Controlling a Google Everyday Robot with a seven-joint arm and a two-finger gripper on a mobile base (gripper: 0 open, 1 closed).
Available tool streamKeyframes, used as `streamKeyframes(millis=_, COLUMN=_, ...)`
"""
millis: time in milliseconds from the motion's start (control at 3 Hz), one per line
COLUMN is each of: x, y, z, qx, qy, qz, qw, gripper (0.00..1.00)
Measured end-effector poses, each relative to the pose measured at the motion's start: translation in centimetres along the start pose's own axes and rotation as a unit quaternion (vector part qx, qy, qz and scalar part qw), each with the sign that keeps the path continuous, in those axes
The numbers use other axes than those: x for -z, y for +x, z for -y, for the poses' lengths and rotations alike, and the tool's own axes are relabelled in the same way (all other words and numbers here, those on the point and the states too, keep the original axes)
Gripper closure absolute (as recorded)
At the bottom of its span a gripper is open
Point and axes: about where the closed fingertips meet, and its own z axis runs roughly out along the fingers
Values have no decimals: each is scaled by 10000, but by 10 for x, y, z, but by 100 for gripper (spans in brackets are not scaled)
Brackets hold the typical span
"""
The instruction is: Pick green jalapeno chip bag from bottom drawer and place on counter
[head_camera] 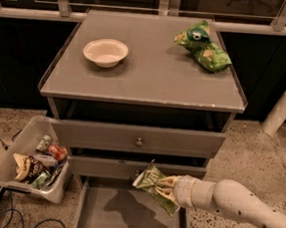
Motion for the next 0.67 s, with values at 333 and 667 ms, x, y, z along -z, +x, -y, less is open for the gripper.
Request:
streamKeyframes(millis=333, x=13, y=-16, z=0, qx=142, qy=63, qz=88, qw=9998, gripper=100)
streamKeyframes(millis=667, x=59, y=-75, z=-9, qx=777, qy=187, qz=399, qw=9960, gripper=100)
